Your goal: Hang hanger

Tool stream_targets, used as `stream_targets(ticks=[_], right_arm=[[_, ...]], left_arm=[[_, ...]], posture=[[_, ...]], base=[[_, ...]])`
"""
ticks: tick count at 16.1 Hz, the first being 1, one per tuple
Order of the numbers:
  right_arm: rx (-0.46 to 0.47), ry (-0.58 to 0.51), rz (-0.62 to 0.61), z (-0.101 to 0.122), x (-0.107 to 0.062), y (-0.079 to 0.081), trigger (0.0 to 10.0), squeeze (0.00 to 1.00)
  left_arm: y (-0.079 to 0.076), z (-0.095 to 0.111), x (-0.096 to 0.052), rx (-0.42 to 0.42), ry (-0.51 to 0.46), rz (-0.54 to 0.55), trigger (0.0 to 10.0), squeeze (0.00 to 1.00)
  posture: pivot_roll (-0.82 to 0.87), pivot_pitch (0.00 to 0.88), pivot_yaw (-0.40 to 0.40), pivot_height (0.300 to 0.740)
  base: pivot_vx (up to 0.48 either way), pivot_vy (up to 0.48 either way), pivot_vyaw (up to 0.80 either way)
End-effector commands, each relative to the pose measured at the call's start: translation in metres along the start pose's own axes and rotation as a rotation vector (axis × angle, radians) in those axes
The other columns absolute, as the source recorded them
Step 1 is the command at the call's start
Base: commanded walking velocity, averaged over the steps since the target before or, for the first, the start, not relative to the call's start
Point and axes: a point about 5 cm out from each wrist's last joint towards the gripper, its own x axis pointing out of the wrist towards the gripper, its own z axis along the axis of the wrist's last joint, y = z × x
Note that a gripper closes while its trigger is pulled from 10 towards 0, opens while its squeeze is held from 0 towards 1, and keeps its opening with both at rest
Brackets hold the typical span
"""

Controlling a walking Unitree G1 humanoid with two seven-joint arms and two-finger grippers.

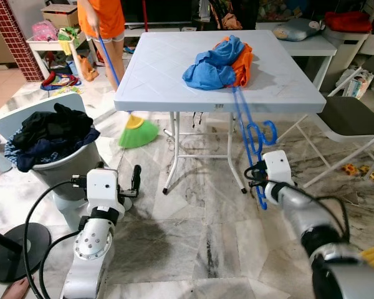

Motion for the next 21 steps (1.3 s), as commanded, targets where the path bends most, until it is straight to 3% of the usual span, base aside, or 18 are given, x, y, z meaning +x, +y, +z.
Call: stream_targets(ticks=[1, 9, 21], right_arm=[[0.038, -0.051, -0.019, 0.009, 0.0, 0.001, 10.0, 0.0], [0.097, -0.004, -0.113, 0.002, -0.004, 0.008, 10.0, 0.0], [0.098, 0.039, -0.133, -0.002, -0.012, 0.016, 10.0, 0.0]], left_arm=[[0.002, -0.002, 0.002, -0.017, 0.021, 0.028, 10.0, 0.0], [0.0, 0.001, 0.009, -0.121, 0.053, 0.046, 10.0, 0.0], [-0.001, 0.004, 0.016, -0.154, 0.075, 0.035, 10.0, 0.0]], posture=[[-0.06, 0.0, 0.022, 0.74], [-0.06, 0.0, 0.019, 0.74], [-0.06, 0.0, 0.025, 0.74]], base=[[0.0, 0.0, 0.0], [0.0, 0.0, 0.0], [0.0, 0.339, -0.8]])
